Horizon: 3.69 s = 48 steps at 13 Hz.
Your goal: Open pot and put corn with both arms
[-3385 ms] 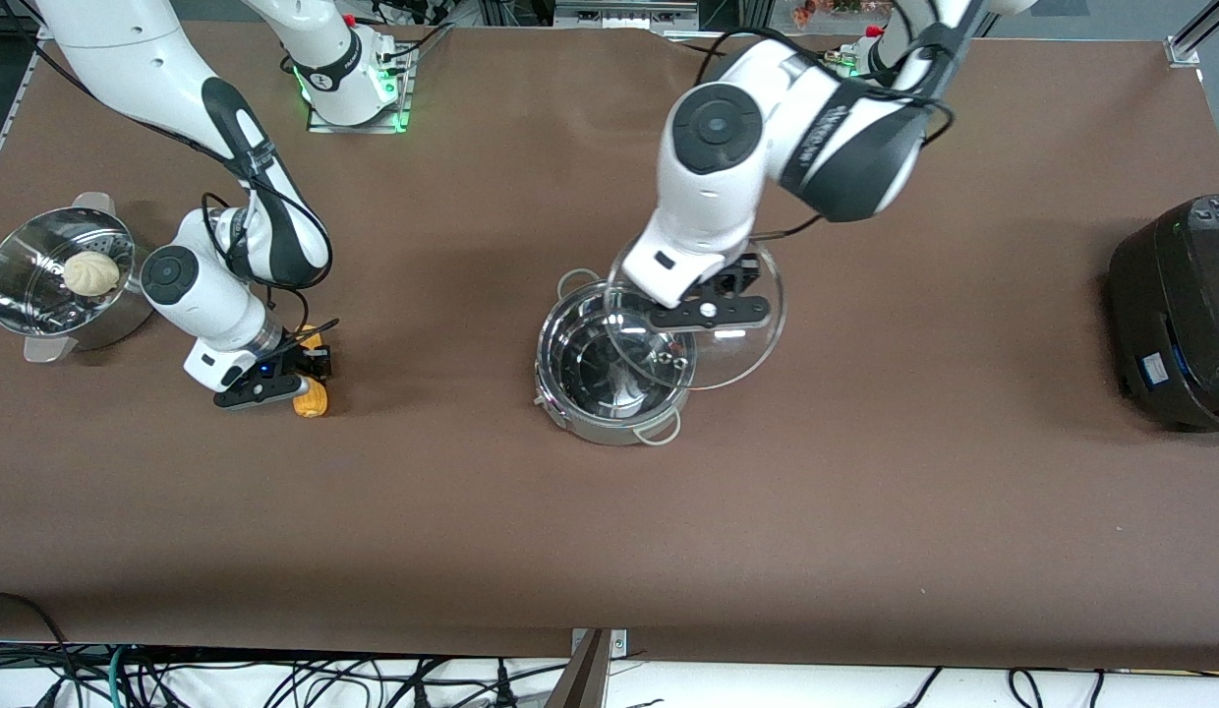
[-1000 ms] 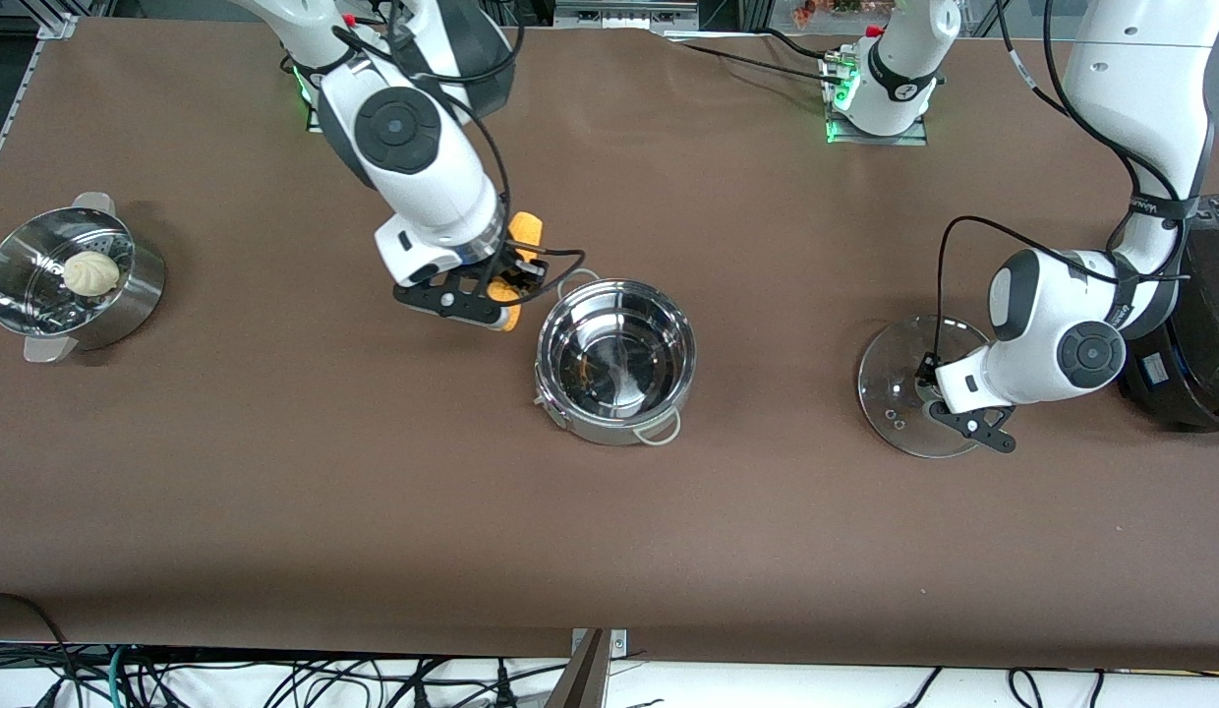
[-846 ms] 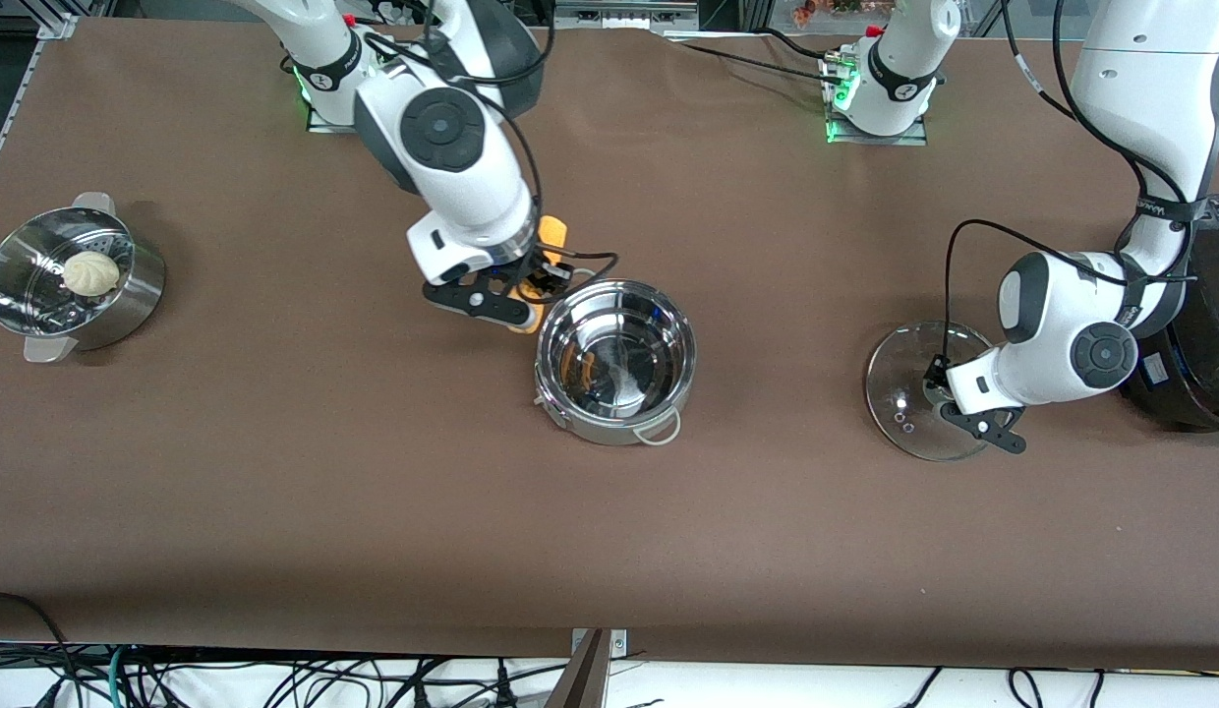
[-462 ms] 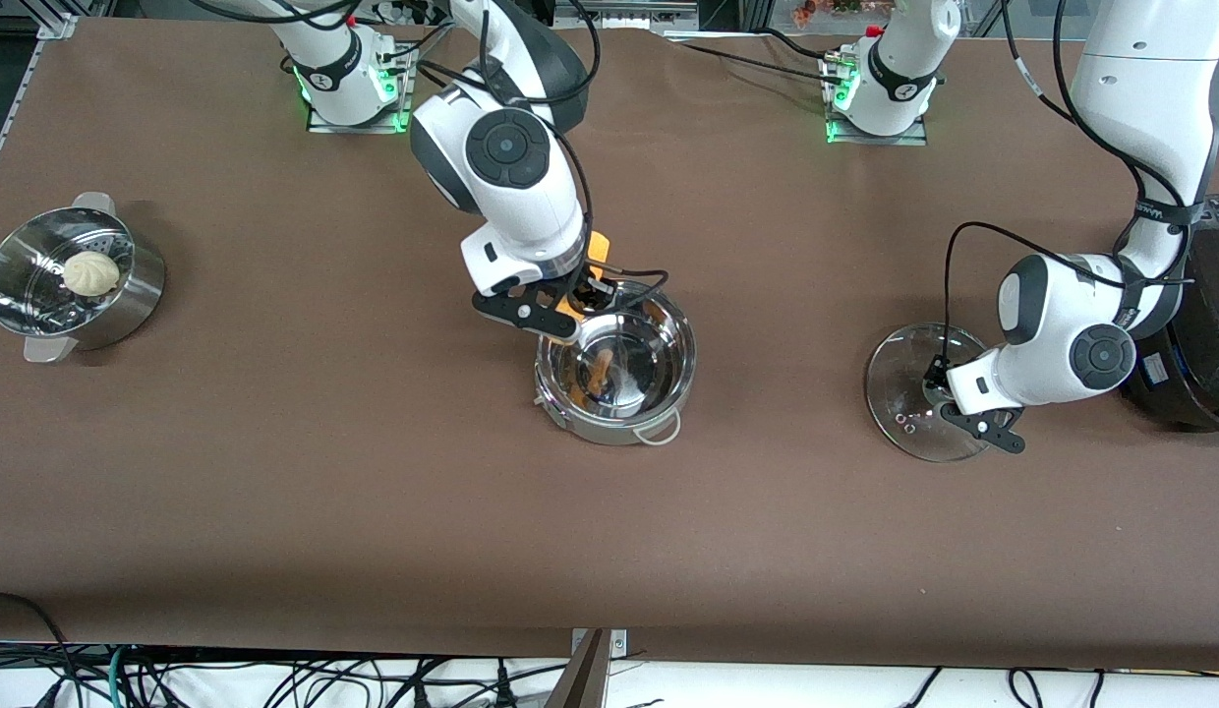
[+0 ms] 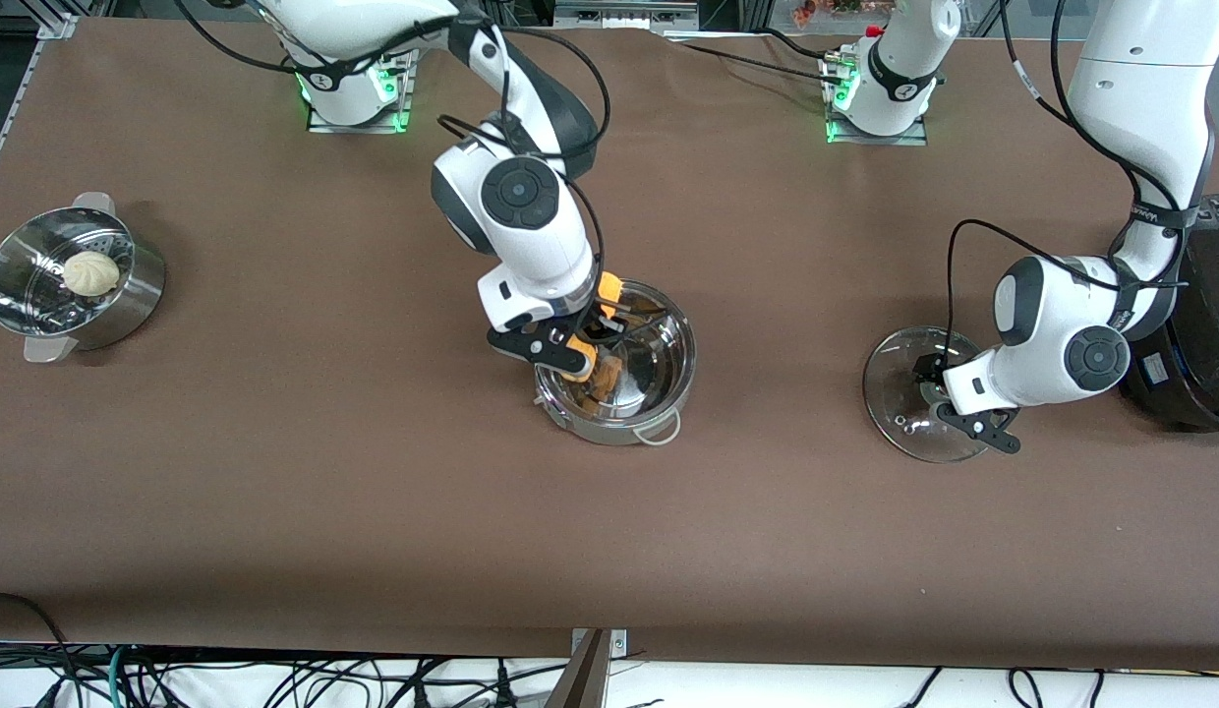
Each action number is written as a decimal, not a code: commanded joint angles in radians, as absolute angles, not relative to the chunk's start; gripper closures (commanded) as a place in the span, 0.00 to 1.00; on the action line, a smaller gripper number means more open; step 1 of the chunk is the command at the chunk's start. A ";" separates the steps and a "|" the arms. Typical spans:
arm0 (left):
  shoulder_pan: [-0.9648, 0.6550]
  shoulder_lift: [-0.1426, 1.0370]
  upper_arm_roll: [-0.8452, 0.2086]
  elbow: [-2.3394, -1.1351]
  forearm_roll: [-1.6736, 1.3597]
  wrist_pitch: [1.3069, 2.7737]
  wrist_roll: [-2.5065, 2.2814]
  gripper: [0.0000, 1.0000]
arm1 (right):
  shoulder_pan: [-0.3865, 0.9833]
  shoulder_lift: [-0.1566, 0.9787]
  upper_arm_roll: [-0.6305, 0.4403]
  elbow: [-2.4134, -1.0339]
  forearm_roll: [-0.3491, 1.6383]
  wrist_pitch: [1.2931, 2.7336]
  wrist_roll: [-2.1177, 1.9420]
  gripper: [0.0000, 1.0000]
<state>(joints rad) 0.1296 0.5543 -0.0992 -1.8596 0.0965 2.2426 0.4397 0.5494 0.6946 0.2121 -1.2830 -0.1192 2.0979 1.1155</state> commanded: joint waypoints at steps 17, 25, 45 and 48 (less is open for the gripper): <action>0.124 0.284 -0.205 -1.361 0.029 1.428 0.403 0.00 | 0.624 0.816 0.210 -1.236 -0.236 2.152 1.157 0.41; 0.117 0.287 -0.221 -1.362 0.031 1.428 0.313 0.00 | 0.624 0.812 0.209 -1.236 -0.248 2.145 1.152 0.01; 0.117 0.285 -0.224 -1.368 0.040 1.425 0.276 0.00 | 0.157 0.390 0.152 -1.252 -0.176 1.571 0.324 0.00; 0.117 0.285 -0.238 -1.368 0.040 1.424 0.227 0.00 | 0.086 0.347 0.094 -1.267 -0.077 1.552 0.236 0.00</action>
<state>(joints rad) 0.1187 0.2770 -0.2272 -1.3937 0.0431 1.4456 0.2698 0.1190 0.4022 0.1251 -1.2220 -0.1325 1.5619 0.2885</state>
